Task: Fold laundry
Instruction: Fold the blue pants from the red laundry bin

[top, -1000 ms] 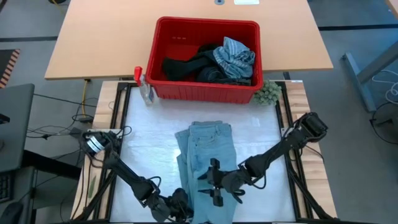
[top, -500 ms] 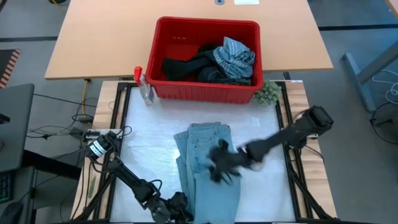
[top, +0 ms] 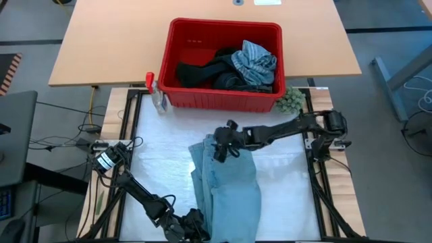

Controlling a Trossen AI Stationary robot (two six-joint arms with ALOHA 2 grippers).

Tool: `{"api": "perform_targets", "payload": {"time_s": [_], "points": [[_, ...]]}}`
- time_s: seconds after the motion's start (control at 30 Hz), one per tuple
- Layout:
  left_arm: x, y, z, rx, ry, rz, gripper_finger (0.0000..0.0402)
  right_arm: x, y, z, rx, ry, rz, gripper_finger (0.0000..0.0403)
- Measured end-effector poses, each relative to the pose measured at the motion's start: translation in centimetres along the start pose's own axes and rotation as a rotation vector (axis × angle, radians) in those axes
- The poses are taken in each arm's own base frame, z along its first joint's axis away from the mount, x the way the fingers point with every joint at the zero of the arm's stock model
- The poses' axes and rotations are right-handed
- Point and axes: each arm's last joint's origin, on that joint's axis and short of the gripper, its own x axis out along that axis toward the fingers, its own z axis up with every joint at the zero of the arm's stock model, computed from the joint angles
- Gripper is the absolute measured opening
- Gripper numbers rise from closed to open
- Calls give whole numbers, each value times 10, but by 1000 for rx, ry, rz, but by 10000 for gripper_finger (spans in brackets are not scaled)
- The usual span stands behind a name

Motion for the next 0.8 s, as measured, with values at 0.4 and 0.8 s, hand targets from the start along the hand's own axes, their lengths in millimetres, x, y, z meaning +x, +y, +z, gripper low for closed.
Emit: {"api": "perform_targets", "payload": {"time_s": [0.4,0.8], "points": [[-2,-1,-5,11,19,9,0,56,-13,-3,1,76,125,237],[-4,-1,-11,20,35,30,0,52,0,21,-86,50,124,20]]}}
